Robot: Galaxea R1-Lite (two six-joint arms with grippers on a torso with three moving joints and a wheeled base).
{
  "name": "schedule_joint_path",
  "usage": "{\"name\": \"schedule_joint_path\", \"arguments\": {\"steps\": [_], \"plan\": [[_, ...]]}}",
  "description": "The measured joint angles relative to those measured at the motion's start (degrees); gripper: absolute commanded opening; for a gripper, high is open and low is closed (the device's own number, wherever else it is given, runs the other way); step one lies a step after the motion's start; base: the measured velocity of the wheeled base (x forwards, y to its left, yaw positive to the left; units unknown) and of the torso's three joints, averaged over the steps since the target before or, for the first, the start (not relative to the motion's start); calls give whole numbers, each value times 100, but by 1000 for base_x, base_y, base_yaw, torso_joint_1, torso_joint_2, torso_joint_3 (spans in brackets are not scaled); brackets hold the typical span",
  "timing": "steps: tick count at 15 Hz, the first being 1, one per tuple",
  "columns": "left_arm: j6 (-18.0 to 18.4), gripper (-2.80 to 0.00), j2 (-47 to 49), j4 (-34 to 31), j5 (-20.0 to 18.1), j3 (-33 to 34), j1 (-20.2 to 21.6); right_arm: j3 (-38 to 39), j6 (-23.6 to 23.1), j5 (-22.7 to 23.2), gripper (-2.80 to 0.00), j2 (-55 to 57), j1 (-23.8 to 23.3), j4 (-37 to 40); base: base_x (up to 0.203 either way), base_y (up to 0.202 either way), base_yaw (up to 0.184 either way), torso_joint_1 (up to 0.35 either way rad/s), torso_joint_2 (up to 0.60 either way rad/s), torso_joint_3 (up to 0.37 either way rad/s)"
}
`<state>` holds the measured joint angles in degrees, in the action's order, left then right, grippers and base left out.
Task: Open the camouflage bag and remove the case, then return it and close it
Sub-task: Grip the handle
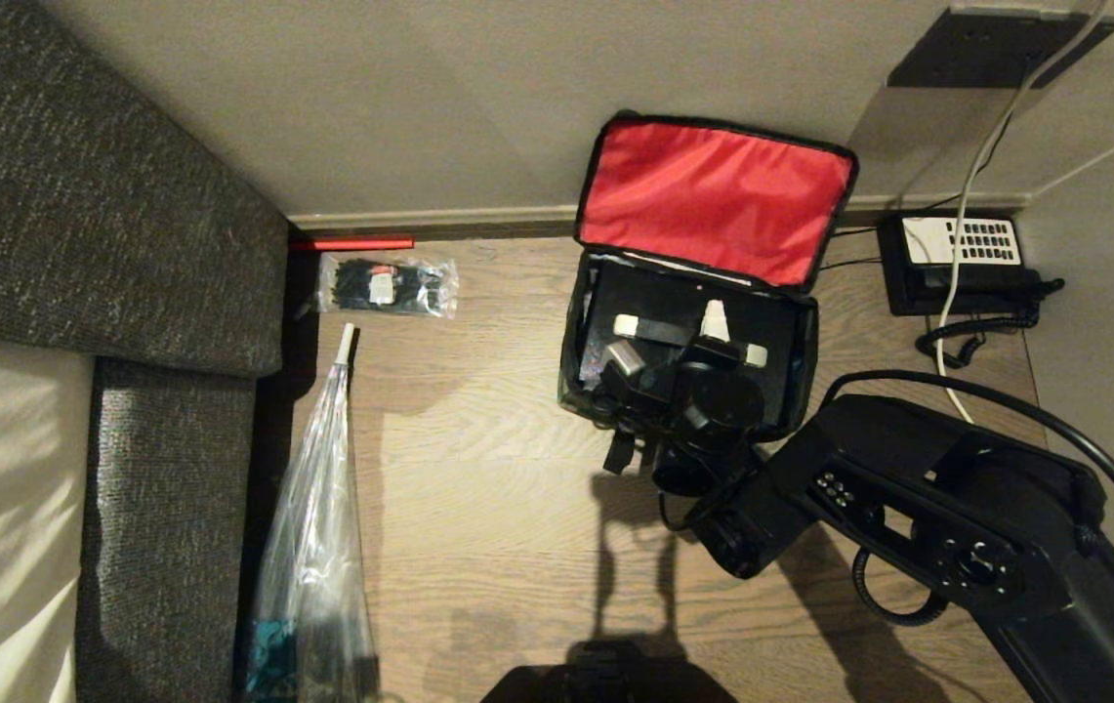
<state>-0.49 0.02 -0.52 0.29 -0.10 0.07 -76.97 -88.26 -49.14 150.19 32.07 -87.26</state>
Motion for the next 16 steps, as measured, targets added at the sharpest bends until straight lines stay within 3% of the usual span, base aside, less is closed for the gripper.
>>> {"name": "schedule_joint_path", "arguments": {"steps": [16], "plan": [[-16, -280, 0, -2, 1, 2, 0, -6, -30, 11, 0, 4, -7, 9, 17, 0, 0, 0, 0, 0]]}}
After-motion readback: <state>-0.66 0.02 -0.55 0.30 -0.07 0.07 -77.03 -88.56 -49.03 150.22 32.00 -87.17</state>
